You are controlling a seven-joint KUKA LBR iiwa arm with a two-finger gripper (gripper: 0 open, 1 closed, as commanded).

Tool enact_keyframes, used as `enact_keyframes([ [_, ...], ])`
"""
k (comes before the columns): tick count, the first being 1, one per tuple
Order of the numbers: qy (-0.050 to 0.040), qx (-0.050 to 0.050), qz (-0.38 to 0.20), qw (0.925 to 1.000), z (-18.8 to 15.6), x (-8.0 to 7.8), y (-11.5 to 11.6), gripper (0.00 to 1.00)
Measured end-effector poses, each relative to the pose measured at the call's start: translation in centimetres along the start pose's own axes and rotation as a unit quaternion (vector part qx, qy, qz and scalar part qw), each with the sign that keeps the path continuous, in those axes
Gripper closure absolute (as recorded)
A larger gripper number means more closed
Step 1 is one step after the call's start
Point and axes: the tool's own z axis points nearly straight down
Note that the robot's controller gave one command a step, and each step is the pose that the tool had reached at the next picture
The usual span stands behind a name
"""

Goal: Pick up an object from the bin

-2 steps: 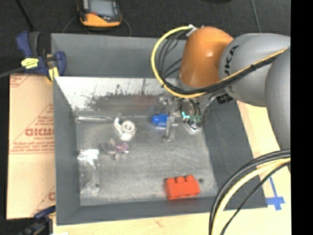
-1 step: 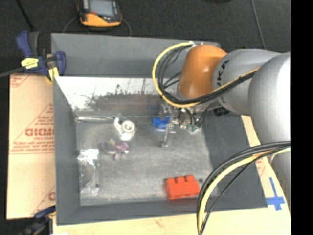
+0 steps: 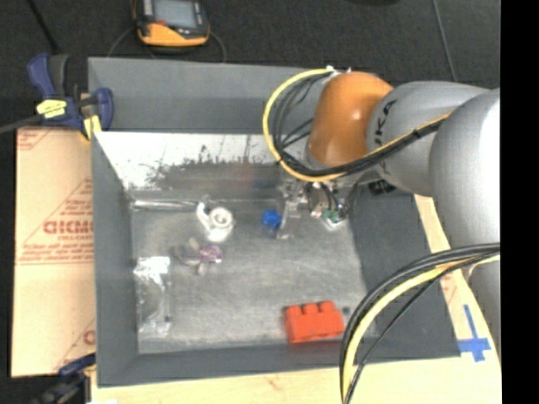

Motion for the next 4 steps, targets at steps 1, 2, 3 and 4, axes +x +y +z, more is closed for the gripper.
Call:
enact_keyframes([
  [1, 0.0025, 0.002, 0.005, 1.0, -10.6, -0.1, -3.3, 1.0],
  [2, 0.0068, 0.001, 0.005, 1.0, -10.0, 0.1, -3.2, 0.0],
  [3, 0.0124, 0.001, 0.053, 0.9985, 0.3, 0.1, -2.8, 0.0],
  [4, 0.0069, 0.004, 0.084, 0.9964, 0.4, 0.5, -1.1, 0.0],
])
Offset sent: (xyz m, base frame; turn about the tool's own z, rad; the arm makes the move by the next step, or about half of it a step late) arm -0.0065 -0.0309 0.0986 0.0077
